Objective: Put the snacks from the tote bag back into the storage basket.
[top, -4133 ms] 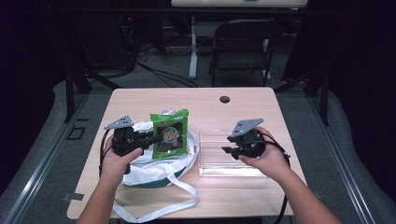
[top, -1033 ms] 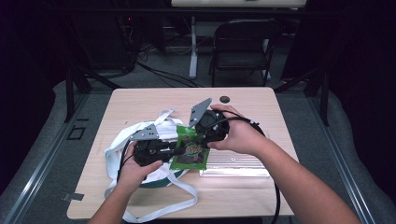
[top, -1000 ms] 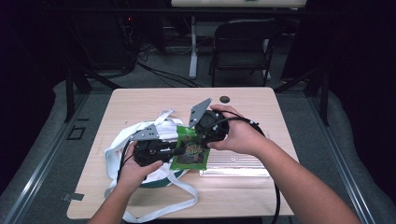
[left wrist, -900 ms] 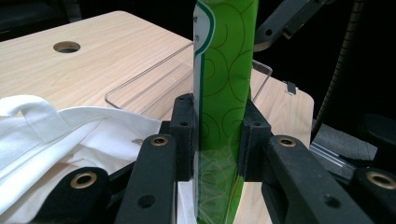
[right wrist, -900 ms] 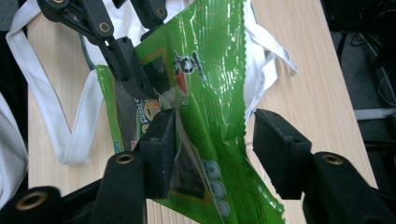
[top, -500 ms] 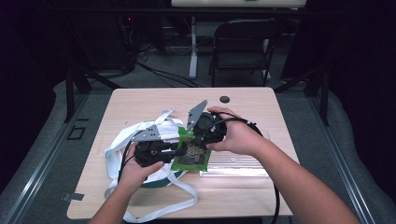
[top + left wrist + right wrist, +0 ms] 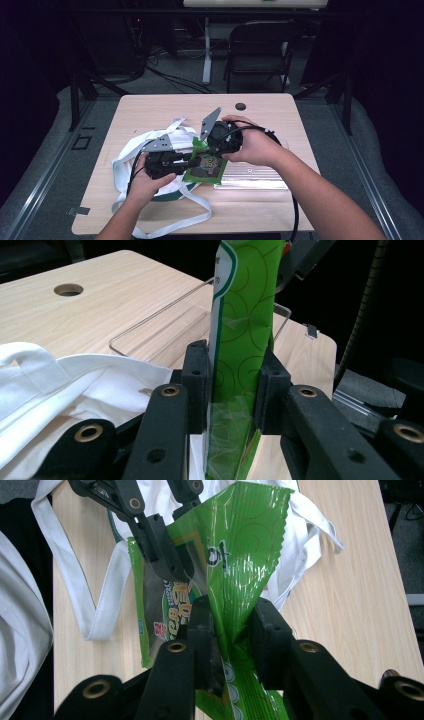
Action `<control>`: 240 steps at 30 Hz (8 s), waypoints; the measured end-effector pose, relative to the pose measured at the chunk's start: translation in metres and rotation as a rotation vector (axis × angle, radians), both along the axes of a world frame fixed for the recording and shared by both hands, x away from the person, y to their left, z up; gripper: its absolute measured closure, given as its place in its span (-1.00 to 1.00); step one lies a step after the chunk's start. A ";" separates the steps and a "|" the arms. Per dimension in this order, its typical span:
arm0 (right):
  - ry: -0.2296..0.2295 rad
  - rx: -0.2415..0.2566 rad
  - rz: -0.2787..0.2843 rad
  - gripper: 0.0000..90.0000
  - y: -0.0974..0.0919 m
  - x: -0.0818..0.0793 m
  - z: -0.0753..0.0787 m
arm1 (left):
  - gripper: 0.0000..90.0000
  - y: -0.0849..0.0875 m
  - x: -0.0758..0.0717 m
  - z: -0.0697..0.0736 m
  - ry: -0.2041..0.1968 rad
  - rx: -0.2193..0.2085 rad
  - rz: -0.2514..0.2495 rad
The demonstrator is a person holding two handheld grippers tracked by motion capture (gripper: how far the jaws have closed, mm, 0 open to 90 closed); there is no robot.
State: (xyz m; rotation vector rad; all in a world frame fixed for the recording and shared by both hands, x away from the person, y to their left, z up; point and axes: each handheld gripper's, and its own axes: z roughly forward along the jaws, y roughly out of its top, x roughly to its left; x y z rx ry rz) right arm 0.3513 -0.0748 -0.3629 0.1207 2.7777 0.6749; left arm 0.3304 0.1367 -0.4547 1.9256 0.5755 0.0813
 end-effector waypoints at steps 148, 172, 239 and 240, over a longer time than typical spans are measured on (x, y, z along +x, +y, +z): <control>-0.190 -0.320 -0.092 0.71 -0.040 0.058 -0.031 | 0.01 0.030 0.024 -0.016 0.027 -0.001 0.203; -0.242 -0.352 -0.069 0.71 -0.027 0.062 -0.055 | 0.03 0.030 0.025 -0.017 0.031 0.002 0.205; -0.244 -0.237 -0.131 -0.03 -0.040 0.076 -0.074 | 0.06 0.031 0.026 -0.021 0.035 0.010 0.215; -0.242 -0.239 -0.130 -0.03 -0.040 0.076 -0.074 | 0.06 0.031 0.026 -0.021 0.035 0.010 0.215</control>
